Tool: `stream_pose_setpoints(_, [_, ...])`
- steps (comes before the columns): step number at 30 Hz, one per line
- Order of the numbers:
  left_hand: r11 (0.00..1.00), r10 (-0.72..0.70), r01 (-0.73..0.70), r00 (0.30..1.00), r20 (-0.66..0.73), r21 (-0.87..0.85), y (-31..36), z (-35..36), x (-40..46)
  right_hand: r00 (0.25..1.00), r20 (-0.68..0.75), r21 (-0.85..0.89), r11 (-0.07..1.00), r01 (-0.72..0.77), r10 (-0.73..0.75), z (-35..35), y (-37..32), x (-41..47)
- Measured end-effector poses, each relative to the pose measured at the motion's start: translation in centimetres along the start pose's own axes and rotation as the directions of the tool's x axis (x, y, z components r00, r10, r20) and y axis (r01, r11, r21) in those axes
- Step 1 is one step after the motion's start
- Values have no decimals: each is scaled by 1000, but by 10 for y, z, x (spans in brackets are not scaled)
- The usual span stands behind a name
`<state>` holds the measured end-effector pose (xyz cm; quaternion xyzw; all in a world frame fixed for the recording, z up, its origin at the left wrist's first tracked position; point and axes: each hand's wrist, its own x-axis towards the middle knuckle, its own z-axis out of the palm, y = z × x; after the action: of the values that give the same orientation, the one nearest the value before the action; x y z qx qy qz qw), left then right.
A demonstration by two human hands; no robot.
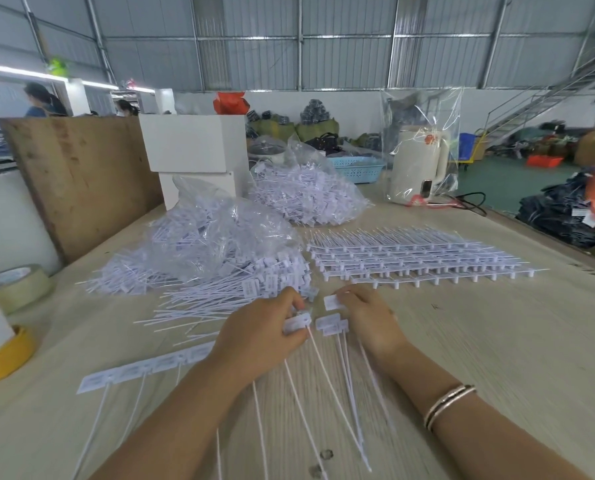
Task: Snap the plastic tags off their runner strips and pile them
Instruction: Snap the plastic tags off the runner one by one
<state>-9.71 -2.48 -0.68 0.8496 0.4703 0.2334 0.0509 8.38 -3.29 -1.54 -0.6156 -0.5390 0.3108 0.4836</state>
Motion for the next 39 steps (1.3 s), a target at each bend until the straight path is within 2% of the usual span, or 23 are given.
stream_pose_setpoints(3, [998, -56, 56, 998, -14, 10, -2, -2, 2, 994, 91, -218, 973, 75, -56, 4, 2, 3])
stream_pose_setpoints(6, [994, -57, 56, 998, 8, 92, -1, -7, 6, 995, 85, -438, 894, 92, -60, 5, 0, 4])
stream_pose_setpoints(8, [991, -34, 30, 999, 28, 131, 2, -11, 11, 989, 69, -362, 921, 144, -128, 5, -1, 2])
stream_pose_setpoints(10, [989, -8, 1, 999, 43, 145, 7, -14, 17, 984, 71, -124, 977, 171, -163, 3, -4, -3])
stream_pose_setpoints(11, [989, 9, -16, 999, 54, 148, 10, -16, 20, 983, 103, -37, 987, 155, -150, 2, -7, -5])
stream_pose_setpoints(13, [990, 44, -52, 997, 66, 129, 16, -17, 25, 970, 193, 8, 989, 151, -149, 3, -7, -7])
stream_pose_setpoints(16, [997, 75, -77, 996, 52, 30, 22, -17, 27, 962, 210, 94, 983, 158, -174, 3, -7, -7])
stream_pose_setpoints(19, [993, 67, -61, 996, 54, -103, 14, -16, 19, 976, 196, 251, 967, 47, -98, -3, -6, -4])
stream_pose_setpoints(23, [990, 73, -66, 996, 58, -124, 1, -12, 4, 982, 176, 175, 984, 37, -68, -3, -4, -2])
stream_pose_setpoints(29, [992, 103, -94, 987, -121, 83, 7, -6, 1, 961, 236, 175, 979, 105, -146, -2, -6, -4])
stream_pose_setpoints(32, [989, 106, -87, 982, -159, 123, 7, -6, -1, 942, 290, 59, 986, 158, -168, -3, -5, -7])
stream_pose_setpoints(35, [983, 121, -96, 980, -158, 157, 6, -3, -2, 931, 325, 5, 985, 173, -166, -2, -4, -8])
stream_pose_setpoints(39, [985, 75, -62, 994, -76, 164, 2, -2, -2, 911, 339, 4, 968, 250, -237, -1, -6, -10])
